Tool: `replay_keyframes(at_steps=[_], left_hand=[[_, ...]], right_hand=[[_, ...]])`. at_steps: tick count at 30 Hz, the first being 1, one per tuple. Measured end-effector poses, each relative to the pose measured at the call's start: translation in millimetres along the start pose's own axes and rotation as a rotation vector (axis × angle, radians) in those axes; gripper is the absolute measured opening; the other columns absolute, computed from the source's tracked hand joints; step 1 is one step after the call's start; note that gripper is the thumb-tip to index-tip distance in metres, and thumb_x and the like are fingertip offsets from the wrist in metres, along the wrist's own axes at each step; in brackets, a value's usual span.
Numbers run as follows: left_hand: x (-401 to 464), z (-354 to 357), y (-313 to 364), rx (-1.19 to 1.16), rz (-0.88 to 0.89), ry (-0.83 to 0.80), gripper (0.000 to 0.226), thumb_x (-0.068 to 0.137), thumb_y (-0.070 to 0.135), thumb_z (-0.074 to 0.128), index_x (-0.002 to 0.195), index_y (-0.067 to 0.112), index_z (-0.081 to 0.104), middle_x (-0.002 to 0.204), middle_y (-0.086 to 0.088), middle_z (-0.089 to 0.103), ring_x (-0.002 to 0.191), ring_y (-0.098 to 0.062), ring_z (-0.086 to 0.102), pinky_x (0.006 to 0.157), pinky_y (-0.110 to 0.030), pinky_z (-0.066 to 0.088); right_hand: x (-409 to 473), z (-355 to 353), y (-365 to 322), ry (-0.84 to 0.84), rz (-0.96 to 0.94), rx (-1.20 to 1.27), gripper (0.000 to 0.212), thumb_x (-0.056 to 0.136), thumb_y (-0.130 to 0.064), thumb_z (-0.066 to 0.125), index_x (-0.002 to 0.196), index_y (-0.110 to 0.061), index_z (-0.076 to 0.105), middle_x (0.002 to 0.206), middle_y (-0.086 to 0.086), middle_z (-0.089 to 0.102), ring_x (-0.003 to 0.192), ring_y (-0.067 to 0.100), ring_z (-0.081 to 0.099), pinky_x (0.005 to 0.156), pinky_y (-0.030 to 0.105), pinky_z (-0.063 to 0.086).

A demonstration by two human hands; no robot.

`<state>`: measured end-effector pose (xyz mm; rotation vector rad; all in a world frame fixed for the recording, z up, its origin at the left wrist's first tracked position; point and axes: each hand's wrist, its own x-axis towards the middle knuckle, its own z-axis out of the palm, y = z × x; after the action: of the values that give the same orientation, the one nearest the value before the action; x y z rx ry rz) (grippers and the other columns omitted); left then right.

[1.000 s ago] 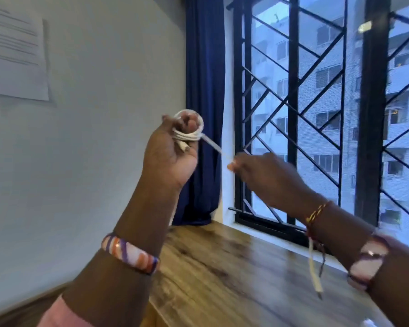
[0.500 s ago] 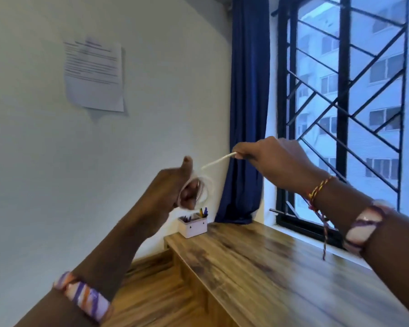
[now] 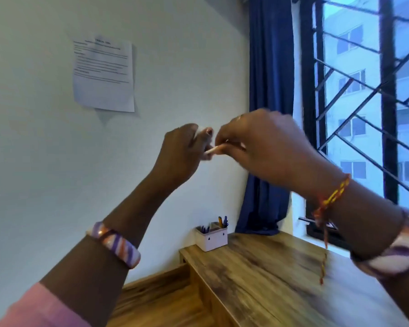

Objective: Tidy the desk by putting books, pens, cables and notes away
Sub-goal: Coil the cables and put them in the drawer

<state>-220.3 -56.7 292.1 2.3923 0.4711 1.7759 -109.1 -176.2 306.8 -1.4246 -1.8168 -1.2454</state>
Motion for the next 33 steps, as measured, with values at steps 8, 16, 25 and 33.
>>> replay_keyframes(at_steps=[8,16,25,33], left_hand=[[-6,35,20,-0.749,-0.116,-0.35,0.041,0.069,0.054,0.046,0.05,0.018,0.053,0.044,0.009,0.047,0.041,-0.003,0.045,0.044,-0.011,0.04],[9,86,6,-0.463,-0.043,-0.032,0.036,0.075,0.034,0.072,0.065,0.0,0.063,0.06,-0.011,0.067,0.053,-0.018,0.059,0.054,-0.03,0.049],[-8,61,11,-0.77,-0.172,-0.515,0.007,0.092,0.015,0.054,0.084,0.014,0.056,0.071,0.003,0.059,0.06,0.001,0.054,0.057,-0.012,0.043],[-29,27,19,-0.222,0.06,-0.049,0.011,0.083,0.022,0.06,0.09,0.015,0.057,0.074,0.002,0.061,0.067,-0.017,0.058,0.061,-0.03,0.051]], right_hand=[[-15,42,41,0.218,0.501,1.238,0.02,0.065,-0.027,0.072,0.075,-0.011,0.065,0.065,0.003,0.068,0.053,0.011,0.063,0.052,0.026,0.055],[-24,62,57,0.437,0.761,1.004,0.016,0.077,-0.019,0.074,0.068,-0.014,0.061,0.068,0.006,0.065,0.057,0.018,0.063,0.055,0.036,0.057],[-18,58,31,0.473,0.931,0.688,0.028,0.085,-0.034,0.064,0.064,-0.018,0.057,0.059,-0.005,0.055,0.058,0.011,0.053,0.058,0.021,0.045],[-7,39,-25,0.426,0.965,0.375,0.032,0.093,-0.037,0.05,0.068,-0.017,0.047,0.062,-0.002,0.053,0.059,0.013,0.052,0.052,0.019,0.037]])
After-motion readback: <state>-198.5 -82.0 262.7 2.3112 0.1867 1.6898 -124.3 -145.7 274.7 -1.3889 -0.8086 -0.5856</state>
